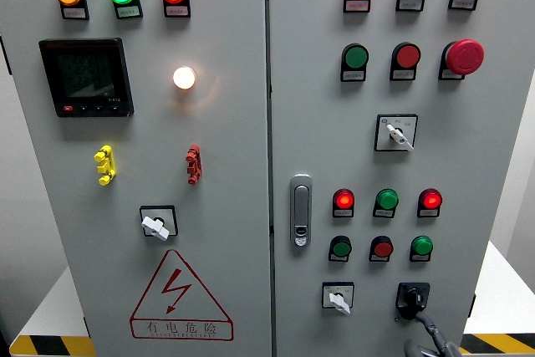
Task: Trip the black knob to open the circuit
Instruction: 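Twist the black knob with the right hand fingers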
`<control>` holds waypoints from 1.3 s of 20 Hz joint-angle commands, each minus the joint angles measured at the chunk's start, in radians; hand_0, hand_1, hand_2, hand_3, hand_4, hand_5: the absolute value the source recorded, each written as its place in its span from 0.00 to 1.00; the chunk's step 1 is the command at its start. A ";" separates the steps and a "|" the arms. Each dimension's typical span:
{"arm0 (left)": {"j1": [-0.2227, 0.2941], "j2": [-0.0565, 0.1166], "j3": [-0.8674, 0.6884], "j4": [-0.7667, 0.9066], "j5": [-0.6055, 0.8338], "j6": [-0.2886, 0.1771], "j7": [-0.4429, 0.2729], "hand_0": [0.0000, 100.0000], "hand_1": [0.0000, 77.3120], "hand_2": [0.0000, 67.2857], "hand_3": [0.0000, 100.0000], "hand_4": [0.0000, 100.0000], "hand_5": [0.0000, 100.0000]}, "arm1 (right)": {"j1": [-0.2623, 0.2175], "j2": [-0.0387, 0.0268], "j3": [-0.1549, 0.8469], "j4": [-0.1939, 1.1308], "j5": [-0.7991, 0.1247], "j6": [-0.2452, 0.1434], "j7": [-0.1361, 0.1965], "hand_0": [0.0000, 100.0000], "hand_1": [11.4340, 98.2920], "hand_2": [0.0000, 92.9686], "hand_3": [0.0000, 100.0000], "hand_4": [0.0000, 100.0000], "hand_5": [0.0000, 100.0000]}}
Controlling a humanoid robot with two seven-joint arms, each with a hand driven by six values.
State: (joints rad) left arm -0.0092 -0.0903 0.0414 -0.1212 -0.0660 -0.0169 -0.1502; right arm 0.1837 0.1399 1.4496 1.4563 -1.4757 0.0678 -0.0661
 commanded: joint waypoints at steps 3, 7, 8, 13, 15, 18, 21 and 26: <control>0.000 0.001 0.000 0.000 0.000 0.000 0.000 0.00 0.04 0.19 0.21 0.07 0.02 | 0.002 -0.0004 -0.001 0.001 0.002 0.000 -0.003 0.87 0.39 0.06 0.87 0.85 1.00; 0.000 0.000 0.000 0.000 0.000 0.000 0.000 0.00 0.04 0.19 0.21 0.07 0.02 | 0.002 -0.0004 -0.006 0.001 0.006 0.000 -0.006 0.87 0.38 0.06 0.87 0.86 1.00; 0.000 0.000 0.000 0.000 0.000 0.000 0.000 0.00 0.04 0.19 0.21 0.07 0.02 | 0.002 -0.0004 -0.008 0.001 0.006 0.000 -0.006 0.87 0.38 0.06 0.87 0.86 1.00; 0.000 0.000 0.000 0.000 0.000 0.000 0.000 0.00 0.04 0.19 0.21 0.07 0.02 | 0.002 -0.0004 -0.015 -0.001 0.006 0.000 -0.006 0.88 0.37 0.06 0.87 0.87 1.00; 0.000 0.000 0.000 0.000 0.000 0.000 0.000 0.00 0.04 0.19 0.21 0.07 0.02 | 0.002 -0.0004 -0.017 -0.001 0.006 0.000 -0.006 0.88 0.37 0.06 0.87 0.87 1.00; 0.000 0.000 0.000 0.000 0.000 0.000 0.000 0.00 0.04 0.19 0.21 0.07 0.02 | 0.003 -0.0004 -0.021 -0.001 0.006 0.000 -0.006 0.88 0.37 0.06 0.87 0.87 1.00; 0.000 0.000 0.000 0.000 0.000 0.000 0.000 0.00 0.04 0.19 0.21 0.07 0.02 | 0.006 -0.0004 -0.021 -0.001 0.006 0.000 -0.006 0.88 0.37 0.06 0.88 0.87 1.00; 0.000 0.000 0.000 0.000 0.000 0.000 0.000 0.00 0.04 0.19 0.21 0.07 0.02 | 0.005 -0.0004 -0.020 -0.002 0.006 0.000 -0.006 0.88 0.37 0.06 0.88 0.87 1.00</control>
State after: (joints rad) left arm -0.0092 -0.0904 0.0414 -0.1212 -0.0660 -0.0169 -0.1502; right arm 0.1905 0.1395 1.4282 1.4551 -1.4695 0.0678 -0.0722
